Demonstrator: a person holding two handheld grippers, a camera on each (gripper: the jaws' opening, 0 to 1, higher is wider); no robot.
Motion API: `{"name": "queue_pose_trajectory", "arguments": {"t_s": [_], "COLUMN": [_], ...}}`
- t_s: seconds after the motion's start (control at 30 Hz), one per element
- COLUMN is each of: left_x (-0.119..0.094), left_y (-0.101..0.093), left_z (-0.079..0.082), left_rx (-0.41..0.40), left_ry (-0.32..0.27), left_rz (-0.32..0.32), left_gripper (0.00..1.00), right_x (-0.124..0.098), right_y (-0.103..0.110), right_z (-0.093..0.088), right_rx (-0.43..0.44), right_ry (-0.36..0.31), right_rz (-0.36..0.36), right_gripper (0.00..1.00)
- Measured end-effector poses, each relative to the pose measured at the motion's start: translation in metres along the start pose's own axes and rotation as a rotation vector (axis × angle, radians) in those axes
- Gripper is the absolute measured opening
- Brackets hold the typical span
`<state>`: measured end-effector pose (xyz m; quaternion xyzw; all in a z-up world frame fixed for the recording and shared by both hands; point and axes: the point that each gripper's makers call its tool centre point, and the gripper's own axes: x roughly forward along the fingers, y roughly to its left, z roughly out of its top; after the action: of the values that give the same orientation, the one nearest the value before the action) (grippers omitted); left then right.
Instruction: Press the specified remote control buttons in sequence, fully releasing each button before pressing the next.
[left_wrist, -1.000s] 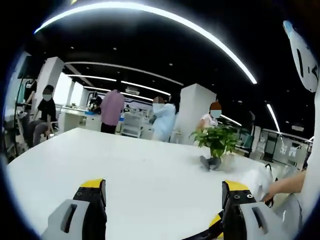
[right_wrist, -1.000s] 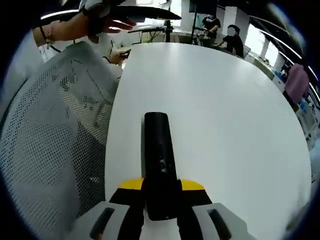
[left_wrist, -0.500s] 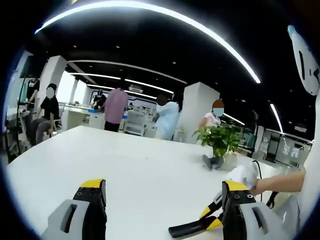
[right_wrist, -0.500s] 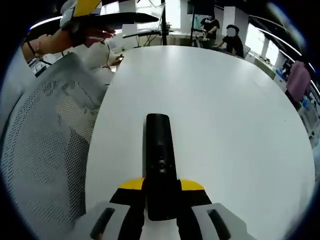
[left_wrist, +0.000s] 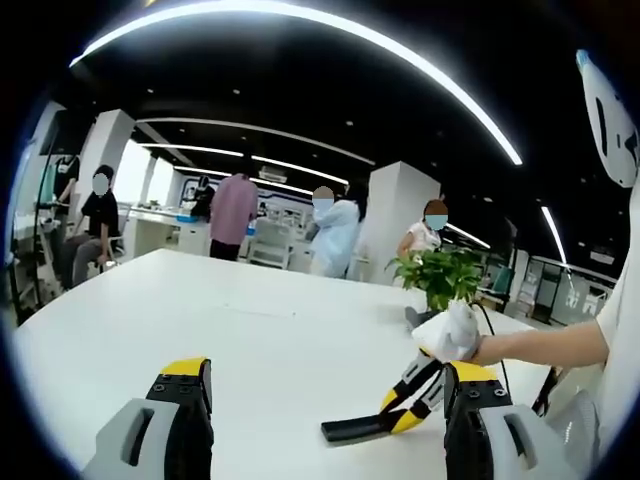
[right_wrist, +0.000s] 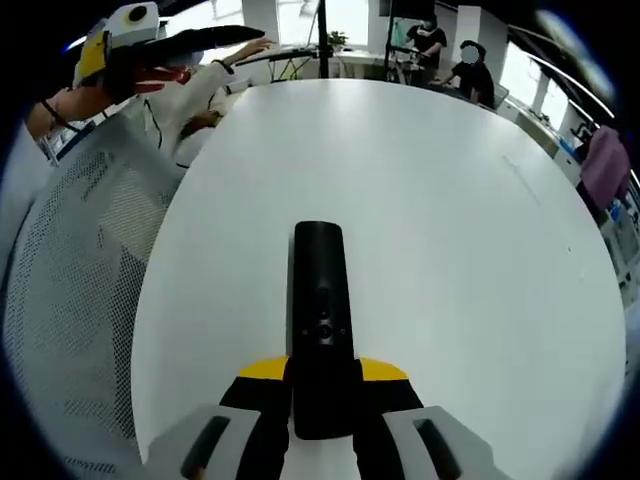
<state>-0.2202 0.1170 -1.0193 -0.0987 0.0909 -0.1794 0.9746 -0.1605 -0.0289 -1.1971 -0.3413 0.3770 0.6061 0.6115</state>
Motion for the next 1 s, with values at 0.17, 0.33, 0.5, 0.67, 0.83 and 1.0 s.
{"name": "queue_pose_trajectory", "arguments": {"t_s": [0.17, 0.33, 0.5, 0.67, 0.83, 1.0], "left_x": [0.001, 0.003, 0.005, 0.007, 0.009, 0.01], "left_y": [0.003, 0.004, 0.004, 0.005, 0.007, 0.009], "left_z": [0.001, 0.001, 0.0, -0.005, -0.004, -0.004], "left_rx": [-0.004, -0.01, -0.017, -0.022, -0.018, -0.019], "left_ry": [-0.004, -0.005, -0.006, 0.009, 0.006, 0.005], "left_rz": [0.002, 0.002, 0.0, 0.002, 0.001, 0.004], "left_gripper": [1.0, 1.0, 1.0, 1.0, 1.0, 1.0], "right_x": [0.0, 0.0, 0.0, 0.002, 0.003, 0.002], "right_y": [-0.014, -0.028, -0.04, -0.053, -0.064, -0.068], "right_z": [0.001, 0.003, 0.003, 0.005, 0.006, 0.008], "right_rx": [0.011, 0.004, -0.011, -0.019, -0.026, -0.021], "right_ry": [-0.002, 0.008, 0.029, 0.048, 0.046, 0.039], "right_rz": [-0.005, -0.007, -0.01, -0.015, -0.021, -0.041], "right_gripper": [0.21, 0.21, 0.21, 0.21, 0.21, 0.21]}}
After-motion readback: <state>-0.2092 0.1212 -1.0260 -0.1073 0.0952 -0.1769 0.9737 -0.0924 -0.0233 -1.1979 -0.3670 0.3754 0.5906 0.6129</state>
